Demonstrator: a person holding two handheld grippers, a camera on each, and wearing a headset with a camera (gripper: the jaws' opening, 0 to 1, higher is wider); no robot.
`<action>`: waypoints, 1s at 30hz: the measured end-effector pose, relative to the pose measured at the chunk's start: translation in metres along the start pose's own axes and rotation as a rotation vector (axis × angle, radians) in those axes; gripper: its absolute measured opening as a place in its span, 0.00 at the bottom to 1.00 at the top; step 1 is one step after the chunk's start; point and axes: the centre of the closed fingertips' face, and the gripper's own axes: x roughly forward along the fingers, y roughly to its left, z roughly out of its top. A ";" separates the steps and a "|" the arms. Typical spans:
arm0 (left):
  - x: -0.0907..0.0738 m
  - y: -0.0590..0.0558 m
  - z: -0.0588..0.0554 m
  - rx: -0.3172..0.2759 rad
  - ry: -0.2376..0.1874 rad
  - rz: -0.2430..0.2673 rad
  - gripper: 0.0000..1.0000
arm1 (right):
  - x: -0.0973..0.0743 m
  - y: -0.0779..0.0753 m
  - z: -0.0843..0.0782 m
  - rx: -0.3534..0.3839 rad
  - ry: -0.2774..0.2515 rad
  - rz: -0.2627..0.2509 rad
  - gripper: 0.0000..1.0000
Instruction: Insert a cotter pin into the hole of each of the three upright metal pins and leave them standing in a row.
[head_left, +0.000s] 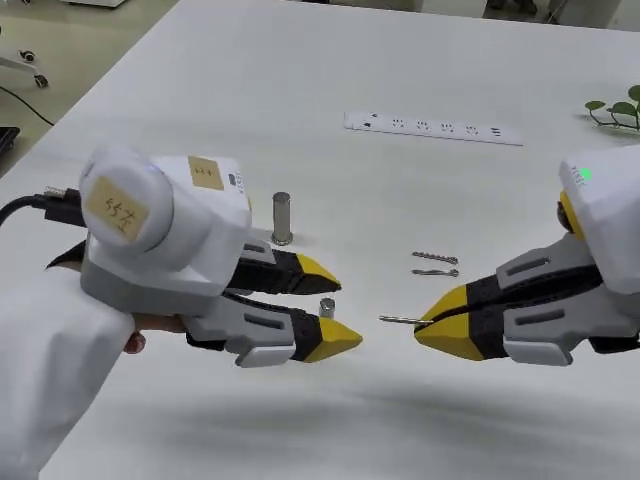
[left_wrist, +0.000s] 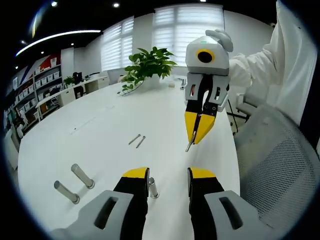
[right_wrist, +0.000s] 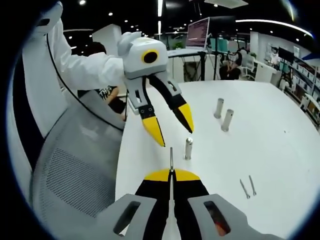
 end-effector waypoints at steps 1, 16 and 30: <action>0.001 0.002 -0.003 0.004 0.009 0.001 0.31 | 0.002 -0.001 -0.001 0.002 0.006 -0.004 0.00; 0.013 0.013 -0.017 0.032 0.049 -0.062 0.12 | 0.026 -0.018 -0.006 0.012 0.046 -0.020 0.00; 0.018 0.014 -0.024 0.060 0.064 -0.089 0.06 | 0.039 -0.027 -0.006 0.011 0.065 -0.023 0.00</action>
